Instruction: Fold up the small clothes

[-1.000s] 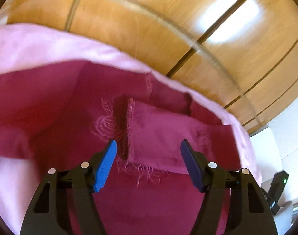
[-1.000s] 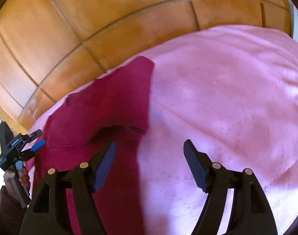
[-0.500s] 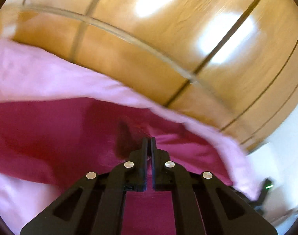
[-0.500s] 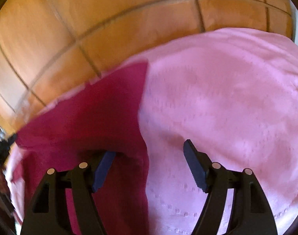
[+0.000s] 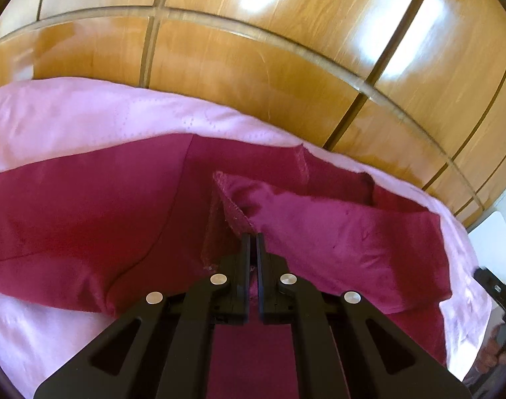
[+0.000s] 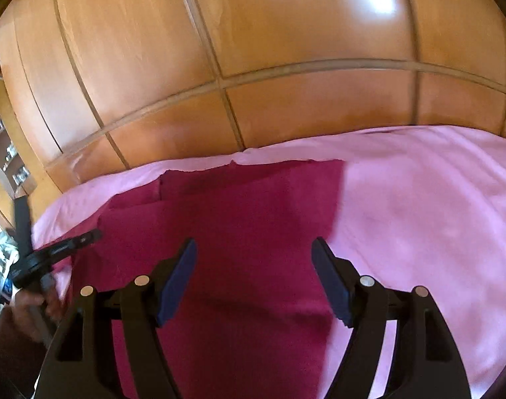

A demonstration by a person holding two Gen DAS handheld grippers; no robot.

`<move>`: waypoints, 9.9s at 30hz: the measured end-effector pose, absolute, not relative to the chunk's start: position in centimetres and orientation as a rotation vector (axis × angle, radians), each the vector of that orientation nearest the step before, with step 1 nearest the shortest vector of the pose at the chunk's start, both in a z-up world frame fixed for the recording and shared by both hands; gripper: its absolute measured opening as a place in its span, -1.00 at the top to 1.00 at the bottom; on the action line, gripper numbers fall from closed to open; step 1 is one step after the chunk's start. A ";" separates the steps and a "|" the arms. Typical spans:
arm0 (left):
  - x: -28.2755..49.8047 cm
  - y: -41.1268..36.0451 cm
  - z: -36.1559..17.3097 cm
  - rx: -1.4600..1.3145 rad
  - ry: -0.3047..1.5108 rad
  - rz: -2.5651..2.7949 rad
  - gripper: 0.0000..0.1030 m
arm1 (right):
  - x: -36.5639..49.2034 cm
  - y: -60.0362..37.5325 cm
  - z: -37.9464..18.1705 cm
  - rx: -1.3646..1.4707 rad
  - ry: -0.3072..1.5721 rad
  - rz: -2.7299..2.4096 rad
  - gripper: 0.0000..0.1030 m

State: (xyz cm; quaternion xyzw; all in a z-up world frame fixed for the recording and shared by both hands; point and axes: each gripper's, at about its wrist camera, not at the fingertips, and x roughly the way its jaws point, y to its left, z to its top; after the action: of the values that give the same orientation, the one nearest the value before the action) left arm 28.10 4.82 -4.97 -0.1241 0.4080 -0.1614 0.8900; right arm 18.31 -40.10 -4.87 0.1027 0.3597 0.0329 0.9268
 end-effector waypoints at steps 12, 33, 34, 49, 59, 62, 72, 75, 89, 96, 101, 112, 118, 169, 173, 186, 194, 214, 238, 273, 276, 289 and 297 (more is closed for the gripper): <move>29.7 4.6 -8.1 -0.172 0.934 -0.267 0.93 | 22.0 -41.4 -11.5 0.139 0.826 -0.120 -0.57; 13.9 39.9 -6.6 -0.808 0.715 0.292 0.20 | 11.6 -29.0 -11.7 -0.132 0.831 0.033 -0.95; 14.0 40.7 -6.7 -0.833 0.717 0.291 0.20 | 11.6 -29.1 -11.7 -0.125 0.835 0.034 -0.96; 20.2 45.2 -8.2 -0.886 0.759 0.402 0.29 | 11.9 -30.3 -12.3 -0.081 0.859 0.043 -0.97; 21.6 36.0 -1.2 -0.777 0.678 0.083 0.89 | 12.1 -30.3 -12.3 -0.078 0.859 0.044 -0.97; 21.7 29.7 1.1 -0.702 0.670 -0.050 0.89 | 12.0 -30.3 -12.3 -0.076 0.859 0.045 -0.97; 21.1 8.9 -2.9 -0.479 0.873 -0.373 0.89 | 11.9 -30.3 -12.2 -0.046 0.855 0.057 -0.97; 20.7 6.3 -4.7 -0.391 0.913 -0.362 0.83 | 12.0 -30.3 -12.1 -0.038 0.861 0.061 -0.97; 14.1 10.8 -5.5 -0.377 0.845 -0.340 0.05 | 16.5 -22.2 -9.8 0.376 0.952 0.452 -0.51; 13.4 11.0 -7.1 -0.365 0.847 -0.330 0.04 | 19.5 -15.8 -10.2 0.187 0.982 0.374 0.79; 13.3 11.1 -7.7 -0.346 0.840 -0.334 0.04 | 17.5 -18.4 -3.2 0.186 0.806 0.413 0.89; 13.7 10.4 -7.7 -0.323 0.846 -0.315 0.04 | 16.5 -31.1 4.1 0.206 0.654 0.259 0.88; 13.6 10.1 -7.6 -0.301 0.851 -0.308 0.04 | 18.2 -39.2 -0.8 0.288 0.755 0.075 0.88; 31.9 3.2 -3.9 -0.085 0.799 -0.196 0.06 | 21.4 -38.3 -11.2 0.058 0.758 -0.055 -0.43; 34.1 3.8 -7.2 -0.111 0.882 -0.181 0.06 | 21.5 -38.3 -11.3 0.059 0.758 -0.053 -0.44; 25.3 3.6 -4.4 0.003 0.828 -0.185 -0.08 | 21.7 -38.6 -11.2 0.071 0.764 -0.042 -0.47; 23.3 5.6 -3.8 -0.086 0.832 -0.133 -0.26 | 20.6 -36.9 -9.8 0.018 0.806 -0.057 -0.92; 9.9 8.6 -1.7 -0.041 0.786 -0.162 -0.30 | 6.3 -39.5 -10.2 0.090 0.952 -0.017 -0.95; -1.5 13.9 -6.0 -0.054 1.070 -0.383 0.73 | -5.6 -38.8 -10.1 0.231 1.110 0.299 0.80; 13.1 16.7 -5.2 -0.515 0.956 -0.431 -0.37 | 3.8 -46.5 -8.7 0.478 0.900 0.207 -0.63; 12.5 14.6 -5.8 -0.443 0.967 -0.456 -0.09 | 4.7 -45.1 -9.8 0.439 0.895 0.181 -0.25; 8.4 13.2 -4.8 -0.291 0.997 -0.483 0.59 | -0.7 -44.7 -9.1 0.367 0.981 0.238 0.71; 0.2 14.8 -4.6 -0.324 1.068 -0.514 0.59 | -8.0 -44.6 -9.0 0.272 1.120 0.304 0.72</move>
State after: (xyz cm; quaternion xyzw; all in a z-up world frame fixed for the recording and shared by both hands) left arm 0.16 14.76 -4.65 -0.1522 0.5010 -0.2410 0.8172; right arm -8.03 -44.57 -8.98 0.1279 0.5274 0.1432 0.8276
